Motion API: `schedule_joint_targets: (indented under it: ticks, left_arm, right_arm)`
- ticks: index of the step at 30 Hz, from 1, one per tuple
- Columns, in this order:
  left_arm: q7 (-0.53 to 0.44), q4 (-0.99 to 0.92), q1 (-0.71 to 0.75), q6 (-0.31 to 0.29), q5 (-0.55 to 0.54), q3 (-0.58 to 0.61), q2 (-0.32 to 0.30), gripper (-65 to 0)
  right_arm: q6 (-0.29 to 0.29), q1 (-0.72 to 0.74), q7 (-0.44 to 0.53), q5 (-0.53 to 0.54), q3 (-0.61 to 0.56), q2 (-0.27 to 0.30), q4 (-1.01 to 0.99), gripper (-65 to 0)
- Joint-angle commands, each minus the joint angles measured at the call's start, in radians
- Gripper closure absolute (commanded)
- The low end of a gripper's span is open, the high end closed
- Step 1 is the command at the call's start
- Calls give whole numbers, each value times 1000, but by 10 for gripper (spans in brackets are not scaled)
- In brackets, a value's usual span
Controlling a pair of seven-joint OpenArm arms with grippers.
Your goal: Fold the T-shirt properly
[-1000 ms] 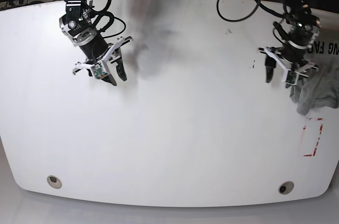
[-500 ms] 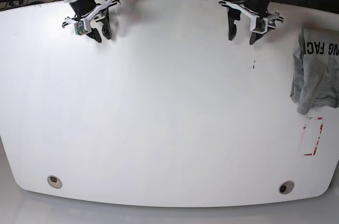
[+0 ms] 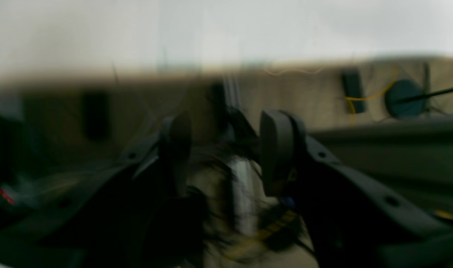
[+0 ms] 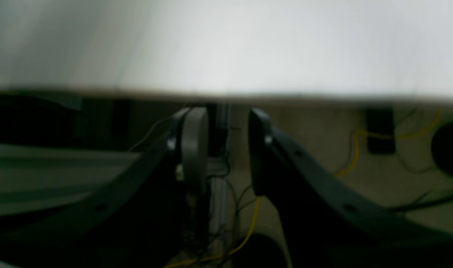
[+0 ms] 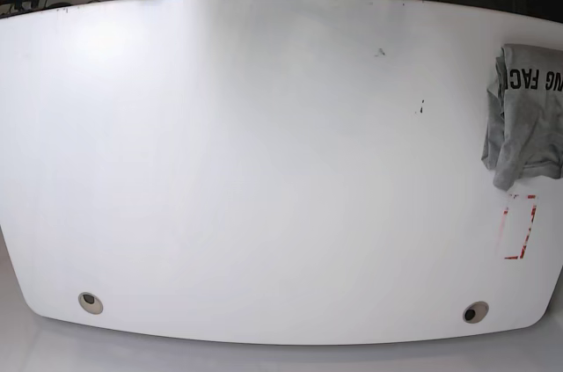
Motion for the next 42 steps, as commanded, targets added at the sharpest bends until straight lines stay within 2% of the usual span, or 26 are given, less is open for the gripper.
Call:
schedule_joint_targets:
  ticks: [1,5,8,14,15,18,20,24,27,34,42]
  left_arm:
    - [-18,-93,17,-5,-44,9,-50,-268]
    - [-36,-298,-51,-5,-87,35,-108,-268]
    - [-78,-479,-130,-5,-87,46,-143,-268]
    - [-101,-895,-381,4,-86,75,-203,-268]
    - [-101,-953,-413,15,-86,81,-203,-268]
    - [-101,-1145,-539,116,-80,116,-237,-268]
    - [-101,-1251,-603,176,-69,172,-254,-268]
    - [-101,-1437,-730,195,-72,267,-257,-268]
    - [-102,-1547,-813,208,-72,264,-255,-268]
    - [-102,-1696,-953,326,-67,268,-252,-268]
    - [-101,-1760,-1008,336,-70,268,-252,-269]
  right_arm:
    - [11,-34,33,7,0,-24,-53,-173]
    - [13,-5,35,7,-7,-32,-220,-173]
    - [13,54,42,7,-61,-17,-357,-173]
    - [2,233,137,-28,-162,11,-674,-173]
    - [0,264,145,-44,-164,11,-724,-173]
    - [-1,377,171,-108,-165,11,-902,-173]
    - [-30,443,171,-142,-165,11,-994,-173]
    - [-101,554,180,-197,-170,11,-1139,-173]
    - [-133,620,180,-245,-167,12,-1215,-173]
    - [-241,756,180,-372,-167,12,-1365,-178]
    - [-288,806,180,-436,-170,26,-1388,-179]
